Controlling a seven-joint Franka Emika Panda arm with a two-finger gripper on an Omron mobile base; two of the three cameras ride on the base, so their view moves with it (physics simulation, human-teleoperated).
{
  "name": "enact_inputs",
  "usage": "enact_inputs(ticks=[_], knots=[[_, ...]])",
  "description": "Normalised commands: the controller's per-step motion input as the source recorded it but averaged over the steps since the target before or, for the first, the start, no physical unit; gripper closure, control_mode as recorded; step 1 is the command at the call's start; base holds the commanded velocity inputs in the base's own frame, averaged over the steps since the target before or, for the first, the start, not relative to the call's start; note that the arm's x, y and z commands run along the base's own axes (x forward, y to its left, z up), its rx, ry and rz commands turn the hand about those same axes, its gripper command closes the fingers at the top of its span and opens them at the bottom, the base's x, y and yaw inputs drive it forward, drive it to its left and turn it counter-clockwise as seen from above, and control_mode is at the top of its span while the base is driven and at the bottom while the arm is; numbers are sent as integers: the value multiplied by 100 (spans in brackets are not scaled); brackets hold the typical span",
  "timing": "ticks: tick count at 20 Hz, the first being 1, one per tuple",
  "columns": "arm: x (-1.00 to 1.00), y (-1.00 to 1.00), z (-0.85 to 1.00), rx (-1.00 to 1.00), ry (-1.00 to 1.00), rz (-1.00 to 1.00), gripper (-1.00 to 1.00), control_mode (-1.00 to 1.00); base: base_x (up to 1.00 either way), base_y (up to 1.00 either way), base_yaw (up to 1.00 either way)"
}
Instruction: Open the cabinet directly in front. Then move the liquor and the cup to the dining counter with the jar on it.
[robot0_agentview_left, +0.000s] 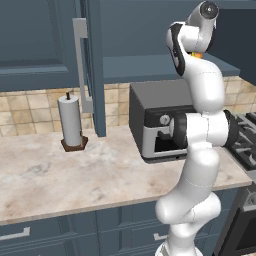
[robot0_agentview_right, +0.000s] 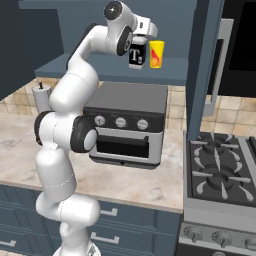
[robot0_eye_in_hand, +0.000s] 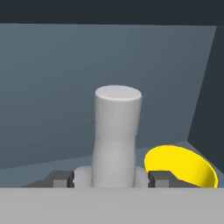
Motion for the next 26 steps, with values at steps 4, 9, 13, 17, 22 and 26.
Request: enact_inputs(ticks=[4,9,13,17,22,26], knots=[[0,0,0,0,0,0,100,-100,0,0,0],[-3,0,0,0,0,0,100,-100,0,0,0],[-43,0,0,0,-11,0,100,-100,0,0,0],[-67,0,0,2,-24,0,100,-100,0,0,0],[-94,0,-1,6,-39,0,100,-100,0,0,0],[-100,0,-7,16,-47,0,100,-100,0,0,0]])
